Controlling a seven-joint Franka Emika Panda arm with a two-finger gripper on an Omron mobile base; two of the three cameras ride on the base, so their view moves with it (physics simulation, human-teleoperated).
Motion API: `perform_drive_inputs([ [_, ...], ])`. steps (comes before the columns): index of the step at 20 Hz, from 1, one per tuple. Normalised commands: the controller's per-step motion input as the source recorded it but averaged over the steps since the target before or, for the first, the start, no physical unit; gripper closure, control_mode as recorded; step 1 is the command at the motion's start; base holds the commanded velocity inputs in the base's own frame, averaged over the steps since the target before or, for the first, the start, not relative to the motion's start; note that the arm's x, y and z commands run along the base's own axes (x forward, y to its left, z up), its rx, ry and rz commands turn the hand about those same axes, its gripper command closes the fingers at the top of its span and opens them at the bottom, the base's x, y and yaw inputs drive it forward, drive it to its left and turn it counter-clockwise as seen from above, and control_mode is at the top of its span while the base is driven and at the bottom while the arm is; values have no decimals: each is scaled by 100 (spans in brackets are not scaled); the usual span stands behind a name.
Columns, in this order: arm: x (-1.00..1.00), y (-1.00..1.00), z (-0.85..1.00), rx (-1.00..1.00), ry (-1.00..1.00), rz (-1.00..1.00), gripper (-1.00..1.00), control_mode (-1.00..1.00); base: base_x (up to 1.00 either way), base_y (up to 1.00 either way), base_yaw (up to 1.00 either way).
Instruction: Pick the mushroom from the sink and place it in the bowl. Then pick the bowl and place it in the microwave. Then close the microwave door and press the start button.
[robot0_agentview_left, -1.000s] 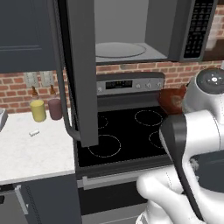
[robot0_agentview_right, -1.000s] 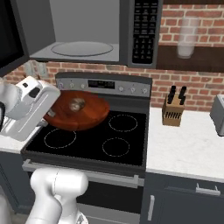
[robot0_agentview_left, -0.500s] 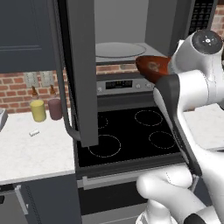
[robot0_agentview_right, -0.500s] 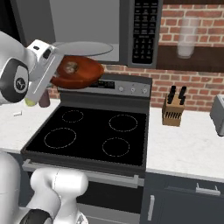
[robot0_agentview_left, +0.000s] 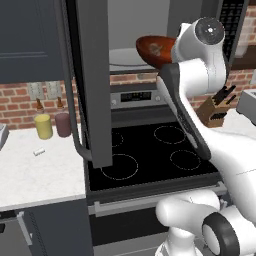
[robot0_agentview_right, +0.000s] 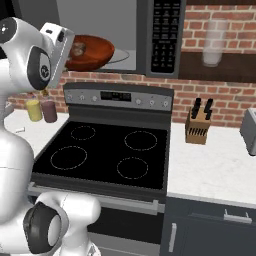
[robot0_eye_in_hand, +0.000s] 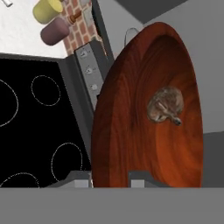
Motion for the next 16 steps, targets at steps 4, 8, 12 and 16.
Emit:
perform_drive_inputs([
  [4, 100, 6, -19, 0, 2, 2, 100, -100, 0, 0, 0],
  [8, 69, -5, -6, 0, 0, 6, 100, -100, 0, 0, 0],
  [12, 97, 13, 0, -1, 1, 0, 100, -100, 0, 0, 0],
  [16, 100, 26, -11, -11, 14, 0, 100, -100, 0, 0, 0],
])
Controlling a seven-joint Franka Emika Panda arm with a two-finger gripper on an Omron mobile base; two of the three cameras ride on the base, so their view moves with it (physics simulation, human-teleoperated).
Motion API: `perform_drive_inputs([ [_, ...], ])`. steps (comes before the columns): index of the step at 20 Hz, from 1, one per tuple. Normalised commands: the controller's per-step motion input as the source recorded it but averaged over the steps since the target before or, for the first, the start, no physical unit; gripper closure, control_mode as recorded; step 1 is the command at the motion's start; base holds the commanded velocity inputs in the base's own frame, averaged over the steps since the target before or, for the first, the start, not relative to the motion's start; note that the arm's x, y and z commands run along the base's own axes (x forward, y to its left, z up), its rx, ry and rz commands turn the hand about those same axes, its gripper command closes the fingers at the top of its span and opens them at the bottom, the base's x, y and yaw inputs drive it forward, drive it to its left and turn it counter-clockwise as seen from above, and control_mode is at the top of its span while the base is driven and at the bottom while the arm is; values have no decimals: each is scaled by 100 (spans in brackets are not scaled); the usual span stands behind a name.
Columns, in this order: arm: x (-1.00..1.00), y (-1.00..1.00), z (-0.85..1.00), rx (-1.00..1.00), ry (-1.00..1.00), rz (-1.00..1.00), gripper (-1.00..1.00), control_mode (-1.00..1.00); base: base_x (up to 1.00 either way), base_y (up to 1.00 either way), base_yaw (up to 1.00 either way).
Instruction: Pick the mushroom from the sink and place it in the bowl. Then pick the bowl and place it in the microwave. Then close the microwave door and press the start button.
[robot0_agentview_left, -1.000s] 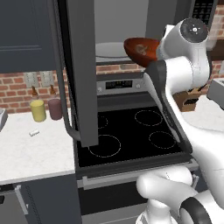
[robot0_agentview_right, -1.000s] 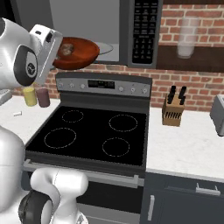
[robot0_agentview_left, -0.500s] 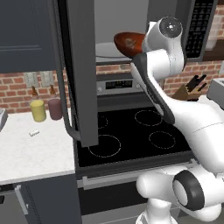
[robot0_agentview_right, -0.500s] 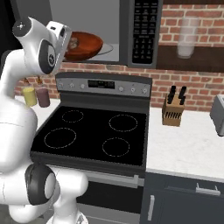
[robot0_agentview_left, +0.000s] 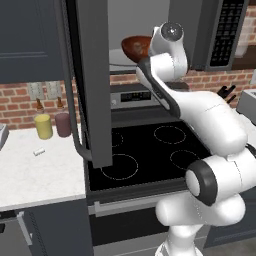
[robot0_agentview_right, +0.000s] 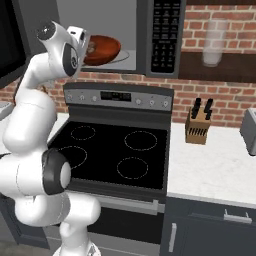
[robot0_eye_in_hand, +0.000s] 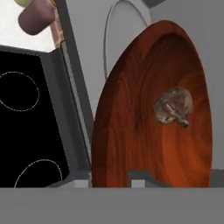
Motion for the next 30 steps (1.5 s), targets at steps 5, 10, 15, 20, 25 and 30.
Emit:
perform_drive_inputs([
  [5, 93, 23, -7, -11, 13, 0, 100, -100, 0, 0, 0],
  [10, 33, 3, -12, -8, 12, 1, -100, -100, 0, 0, 0],
  [15, -12, -1, -6, -2, 4, 1, -100, -100, 0, 0, 0],
  [20, -79, 0, -22, 0, -17, 0, -100, -100, 0, 0, 0],
  [25, -100, 0, -26, -1, -29, 1, -100, -100, 0, 0, 0],
  [30, -100, 0, -35, 0, -30, 4, -100, -100, 0, 0, 0],
])
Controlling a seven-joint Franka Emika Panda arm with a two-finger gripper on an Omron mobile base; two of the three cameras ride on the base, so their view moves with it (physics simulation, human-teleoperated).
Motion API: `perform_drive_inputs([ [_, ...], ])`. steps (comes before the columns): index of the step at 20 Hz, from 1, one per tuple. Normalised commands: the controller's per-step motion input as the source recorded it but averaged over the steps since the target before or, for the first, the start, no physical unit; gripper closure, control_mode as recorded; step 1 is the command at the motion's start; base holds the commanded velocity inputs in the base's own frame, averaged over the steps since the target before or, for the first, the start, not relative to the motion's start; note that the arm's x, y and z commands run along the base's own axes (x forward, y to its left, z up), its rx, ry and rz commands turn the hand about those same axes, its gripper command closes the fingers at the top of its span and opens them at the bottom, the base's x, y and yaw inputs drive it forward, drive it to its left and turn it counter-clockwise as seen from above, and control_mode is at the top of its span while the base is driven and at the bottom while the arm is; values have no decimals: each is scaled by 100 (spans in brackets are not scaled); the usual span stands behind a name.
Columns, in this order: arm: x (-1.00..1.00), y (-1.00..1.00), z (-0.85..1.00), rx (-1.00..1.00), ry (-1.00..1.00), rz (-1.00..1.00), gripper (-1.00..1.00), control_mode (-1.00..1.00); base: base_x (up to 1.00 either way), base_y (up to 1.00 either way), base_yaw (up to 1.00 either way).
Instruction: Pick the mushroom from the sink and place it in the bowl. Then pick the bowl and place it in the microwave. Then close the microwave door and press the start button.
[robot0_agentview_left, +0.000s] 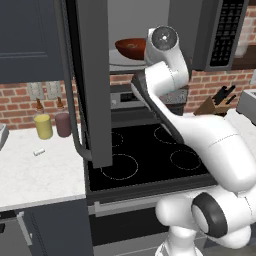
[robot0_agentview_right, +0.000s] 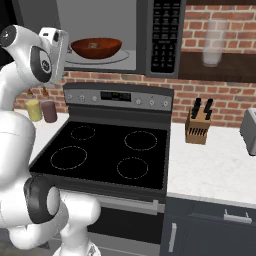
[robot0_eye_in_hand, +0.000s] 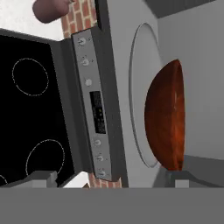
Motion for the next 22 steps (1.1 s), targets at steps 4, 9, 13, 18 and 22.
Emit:
perform_drive_inputs([
  [4, -100, -7, -1, 0, -29, 5, -100, -100, 0, 0, 0],
  [9, -100, -7, 0, 0, -19, 5, -100, -100, 0, 0, 0],
  [13, -100, -1, -50, -1, -1, 6, -100, -100, 0, 0, 0],
  [18, -100, 33, -100, -13, 22, 2, -100, -100, 0, 0, 0],
  [22, -100, 57, -100, -19, 35, 0, -100, -100, 0, 0, 0],
])
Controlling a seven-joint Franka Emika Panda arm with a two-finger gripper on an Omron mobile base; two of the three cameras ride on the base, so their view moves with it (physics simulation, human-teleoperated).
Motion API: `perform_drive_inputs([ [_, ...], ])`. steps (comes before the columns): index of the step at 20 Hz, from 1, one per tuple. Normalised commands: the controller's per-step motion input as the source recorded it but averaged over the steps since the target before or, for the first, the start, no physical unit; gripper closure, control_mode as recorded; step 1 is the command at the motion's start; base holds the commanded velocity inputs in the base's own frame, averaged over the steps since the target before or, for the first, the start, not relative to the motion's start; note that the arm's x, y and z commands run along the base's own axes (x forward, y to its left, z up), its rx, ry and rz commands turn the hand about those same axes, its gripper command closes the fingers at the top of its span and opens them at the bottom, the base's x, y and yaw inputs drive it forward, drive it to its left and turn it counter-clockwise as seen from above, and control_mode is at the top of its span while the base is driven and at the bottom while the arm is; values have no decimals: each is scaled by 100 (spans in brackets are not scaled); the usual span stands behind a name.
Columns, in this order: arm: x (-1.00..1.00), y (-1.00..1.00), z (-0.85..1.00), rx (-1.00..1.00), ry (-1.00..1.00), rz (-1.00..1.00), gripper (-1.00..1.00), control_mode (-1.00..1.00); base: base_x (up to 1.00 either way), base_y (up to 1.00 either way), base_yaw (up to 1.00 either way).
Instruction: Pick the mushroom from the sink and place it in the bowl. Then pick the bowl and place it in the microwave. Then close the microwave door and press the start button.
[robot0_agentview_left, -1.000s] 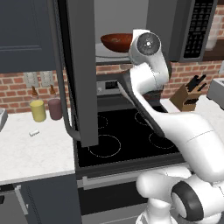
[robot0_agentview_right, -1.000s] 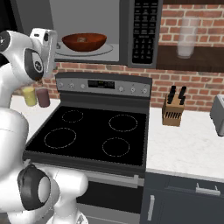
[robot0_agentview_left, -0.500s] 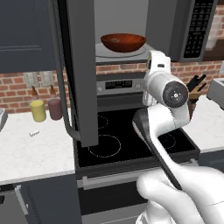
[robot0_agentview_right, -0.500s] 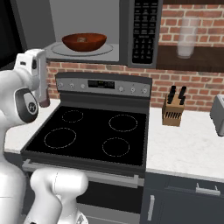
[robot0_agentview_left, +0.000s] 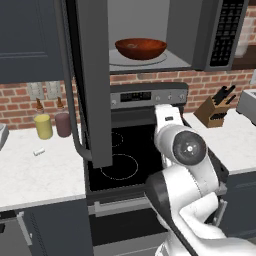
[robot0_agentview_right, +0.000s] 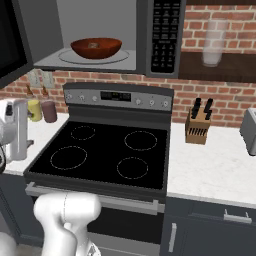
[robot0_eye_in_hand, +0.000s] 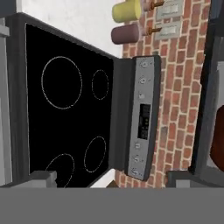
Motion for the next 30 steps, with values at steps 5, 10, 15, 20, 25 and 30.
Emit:
perform_drive_inputs([
  [5, -100, 66, -94, -19, 36, 0, -100, -100, 0, 0, 0],
  [10, -100, 55, -87, -21, 11, 0, -100, -100, 0, 0, 0],
  [15, -49, 92, -12, -16, -17, 0, -100, -100, 0, 0, 0],
  [20, 21, 100, 33, -12, -16, -2, -100, -100, 0, 0, 0],
  [25, 35, 100, 33, -10, -10, -10, -100, -100, 0, 0, 0],
  [30, 30, 93, 34, -6, -6, -20, -100, -100, 0, 0, 0],
])
